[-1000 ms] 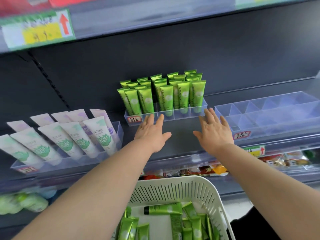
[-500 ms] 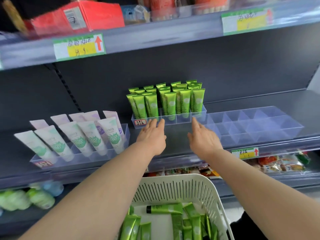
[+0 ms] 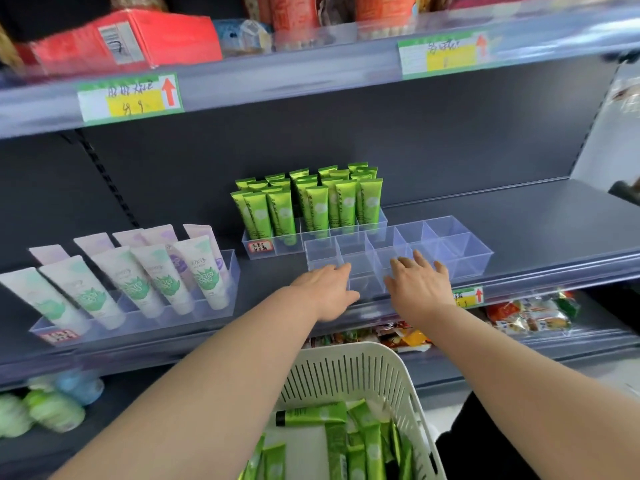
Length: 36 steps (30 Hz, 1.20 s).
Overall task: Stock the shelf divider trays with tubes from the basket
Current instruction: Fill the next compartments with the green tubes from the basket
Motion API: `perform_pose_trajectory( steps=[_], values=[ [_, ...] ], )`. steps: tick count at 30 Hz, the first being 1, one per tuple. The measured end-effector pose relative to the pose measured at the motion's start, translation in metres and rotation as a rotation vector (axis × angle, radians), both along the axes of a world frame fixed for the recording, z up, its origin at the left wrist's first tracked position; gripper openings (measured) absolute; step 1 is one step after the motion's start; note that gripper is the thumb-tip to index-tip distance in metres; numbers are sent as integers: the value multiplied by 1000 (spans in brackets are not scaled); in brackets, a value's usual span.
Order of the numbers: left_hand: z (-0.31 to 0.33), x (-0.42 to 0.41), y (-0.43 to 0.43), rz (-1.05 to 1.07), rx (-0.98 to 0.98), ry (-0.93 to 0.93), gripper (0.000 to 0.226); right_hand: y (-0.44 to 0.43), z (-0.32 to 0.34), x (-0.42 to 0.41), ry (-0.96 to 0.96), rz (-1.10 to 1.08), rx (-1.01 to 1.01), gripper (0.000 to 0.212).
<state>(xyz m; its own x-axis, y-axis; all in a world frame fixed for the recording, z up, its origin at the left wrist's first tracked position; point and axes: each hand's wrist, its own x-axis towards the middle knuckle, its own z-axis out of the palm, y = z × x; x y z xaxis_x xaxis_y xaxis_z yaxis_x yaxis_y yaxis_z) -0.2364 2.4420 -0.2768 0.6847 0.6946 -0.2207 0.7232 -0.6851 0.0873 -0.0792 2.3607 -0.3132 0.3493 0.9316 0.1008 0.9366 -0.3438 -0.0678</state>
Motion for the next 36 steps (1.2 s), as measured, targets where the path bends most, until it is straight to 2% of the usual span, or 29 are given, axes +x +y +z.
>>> perform_pose_trajectory(
  steps=[5,11,16,20,25,29,32,36],
  values=[
    [-1,-41,11,100,52,-30,72,10,2,-24,-12,82,75,43],
    [-1,-107,25,191,40,52,73,27,2,-76,127,242,136,42],
    [-4,-127,23,187,93,32,69,34,1,-97,69,268,130,44],
    [-3,-120,15,170,155,-90,63,29,1,-96,-23,257,119,45],
    [-15,-113,-8,55,278,-340,45,7,-10,-101,-39,367,314,31],
    [-47,-121,-34,-9,279,-393,36,-19,-42,-108,-60,428,385,21],
    [-82,-136,-50,51,169,-355,33,-34,-75,-112,-43,433,280,27],
    [-137,-160,-74,193,-1,-278,33,-50,-116,-116,-5,431,-48,25]
  ],
)
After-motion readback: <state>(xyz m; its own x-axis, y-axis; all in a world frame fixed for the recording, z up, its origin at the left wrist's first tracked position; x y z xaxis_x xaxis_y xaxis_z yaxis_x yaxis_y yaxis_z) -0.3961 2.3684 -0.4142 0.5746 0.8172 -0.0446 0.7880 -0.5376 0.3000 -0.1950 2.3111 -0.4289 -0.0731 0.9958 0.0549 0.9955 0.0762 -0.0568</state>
